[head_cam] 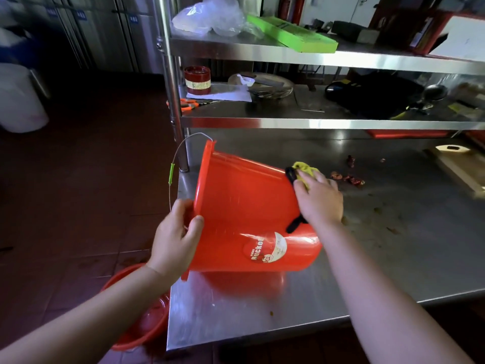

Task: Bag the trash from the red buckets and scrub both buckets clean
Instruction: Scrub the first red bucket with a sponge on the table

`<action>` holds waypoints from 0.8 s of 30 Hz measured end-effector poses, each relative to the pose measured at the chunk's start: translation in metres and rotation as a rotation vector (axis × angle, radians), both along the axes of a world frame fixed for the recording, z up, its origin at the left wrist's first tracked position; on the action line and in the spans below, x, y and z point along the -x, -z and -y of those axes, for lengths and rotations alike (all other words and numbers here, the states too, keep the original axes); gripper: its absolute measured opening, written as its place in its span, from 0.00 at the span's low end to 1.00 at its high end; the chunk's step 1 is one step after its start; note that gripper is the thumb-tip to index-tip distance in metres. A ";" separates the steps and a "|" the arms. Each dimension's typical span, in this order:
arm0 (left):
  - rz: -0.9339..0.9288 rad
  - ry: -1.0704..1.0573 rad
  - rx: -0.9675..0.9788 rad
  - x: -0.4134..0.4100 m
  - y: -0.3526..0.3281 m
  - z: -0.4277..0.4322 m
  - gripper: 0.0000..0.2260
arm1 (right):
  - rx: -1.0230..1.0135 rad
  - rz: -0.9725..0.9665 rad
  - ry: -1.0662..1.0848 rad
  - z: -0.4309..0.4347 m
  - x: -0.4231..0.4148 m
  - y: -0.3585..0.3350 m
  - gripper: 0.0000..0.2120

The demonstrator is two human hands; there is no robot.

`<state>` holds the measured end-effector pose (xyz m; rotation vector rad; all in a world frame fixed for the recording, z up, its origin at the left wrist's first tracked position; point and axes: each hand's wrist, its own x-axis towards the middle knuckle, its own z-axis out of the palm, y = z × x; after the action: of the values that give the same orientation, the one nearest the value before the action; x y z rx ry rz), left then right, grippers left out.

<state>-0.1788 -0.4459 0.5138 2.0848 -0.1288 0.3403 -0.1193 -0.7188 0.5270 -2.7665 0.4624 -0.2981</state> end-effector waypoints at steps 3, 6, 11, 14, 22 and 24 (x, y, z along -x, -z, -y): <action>-0.041 0.011 -0.078 -0.024 -0.033 0.011 0.17 | -0.074 0.055 0.030 0.010 0.010 0.007 0.20; -0.294 -0.039 0.041 -0.063 -0.064 0.028 0.15 | -0.022 0.113 -0.013 0.001 0.016 0.012 0.19; -0.299 -0.156 -0.024 -0.073 -0.062 0.032 0.18 | 0.010 0.139 -0.025 -0.025 0.022 0.008 0.19; -0.180 -0.105 -0.067 -0.061 -0.057 0.042 0.16 | 0.040 0.322 -0.184 -0.076 0.020 -0.005 0.20; -0.053 -0.053 -0.042 -0.046 -0.056 0.034 0.10 | 0.022 0.425 -0.302 -0.096 0.005 -0.012 0.20; -0.072 -0.049 -0.005 -0.039 -0.052 0.027 0.09 | -0.030 0.324 -0.190 -0.068 0.003 -0.005 0.21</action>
<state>-0.1395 -0.4727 0.5656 2.1054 -0.0359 0.2941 -0.1226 -0.6504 0.5321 -2.6378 0.1214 -0.6708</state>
